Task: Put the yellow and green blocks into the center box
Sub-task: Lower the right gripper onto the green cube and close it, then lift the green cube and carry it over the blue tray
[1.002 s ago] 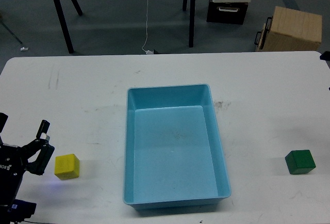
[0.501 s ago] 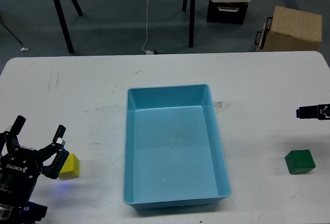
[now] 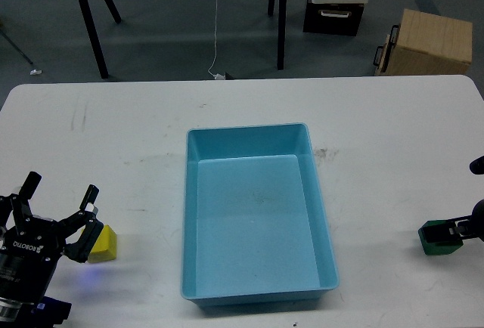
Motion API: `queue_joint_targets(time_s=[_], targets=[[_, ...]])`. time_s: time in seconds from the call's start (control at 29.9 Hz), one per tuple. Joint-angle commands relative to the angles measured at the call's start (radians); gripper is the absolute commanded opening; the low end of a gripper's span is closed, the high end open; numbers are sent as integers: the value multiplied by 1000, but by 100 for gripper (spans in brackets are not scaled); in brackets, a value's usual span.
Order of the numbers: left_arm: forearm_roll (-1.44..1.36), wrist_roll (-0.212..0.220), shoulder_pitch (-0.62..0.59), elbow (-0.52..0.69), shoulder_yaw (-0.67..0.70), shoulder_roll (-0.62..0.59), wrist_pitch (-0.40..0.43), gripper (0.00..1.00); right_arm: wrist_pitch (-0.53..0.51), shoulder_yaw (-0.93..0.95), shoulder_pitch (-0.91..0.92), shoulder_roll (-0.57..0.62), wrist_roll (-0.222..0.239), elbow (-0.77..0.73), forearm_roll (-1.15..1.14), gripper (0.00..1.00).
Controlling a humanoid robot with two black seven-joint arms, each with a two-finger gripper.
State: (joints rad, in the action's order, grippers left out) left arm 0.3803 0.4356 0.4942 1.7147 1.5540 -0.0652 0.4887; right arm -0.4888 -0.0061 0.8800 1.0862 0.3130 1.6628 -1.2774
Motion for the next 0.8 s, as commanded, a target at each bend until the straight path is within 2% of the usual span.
queue_joint_targets(time_s=[0.0,0.1,0.13,0.2,0.23,0.3,0.4,0.43,0.67,0.77], targets=[[0,0,0,-3,-3,1,0,100,0,3,-13,-3,0,-1,0,99],[0,0,0,-12,-12,-1,0,100,0,3,-18,-5,0,0,0,95],[0,0,0,-14,-12,1,0,100,0,3,-18,-6,0,0,0,84],[-1,0,0,-15,-12,-1,0,100,0,5,-18,-8,3,0,-3,52],[-1,0,0,-15,-12,-1,0,100,0,8,-19,-9,6,-1,-6,42],[-1,0,0,-17,-12,-1,0,100,0,5,-24,-9,6,-1,-10,33],[-1,2,-3,-23,-12,-1,0,100,0,8,-32,-8,9,-1,-20,7],[-1,2,-5,-23,-12,-1,0,100,0,8,-32,-8,9,-1,-25,2],[-1,2,-8,-30,-12,1,0,100,12,67,0,-3,9,34,-10,0],[-1,2,-8,-30,-14,1,0,100,13,116,80,-6,9,61,50,0]])
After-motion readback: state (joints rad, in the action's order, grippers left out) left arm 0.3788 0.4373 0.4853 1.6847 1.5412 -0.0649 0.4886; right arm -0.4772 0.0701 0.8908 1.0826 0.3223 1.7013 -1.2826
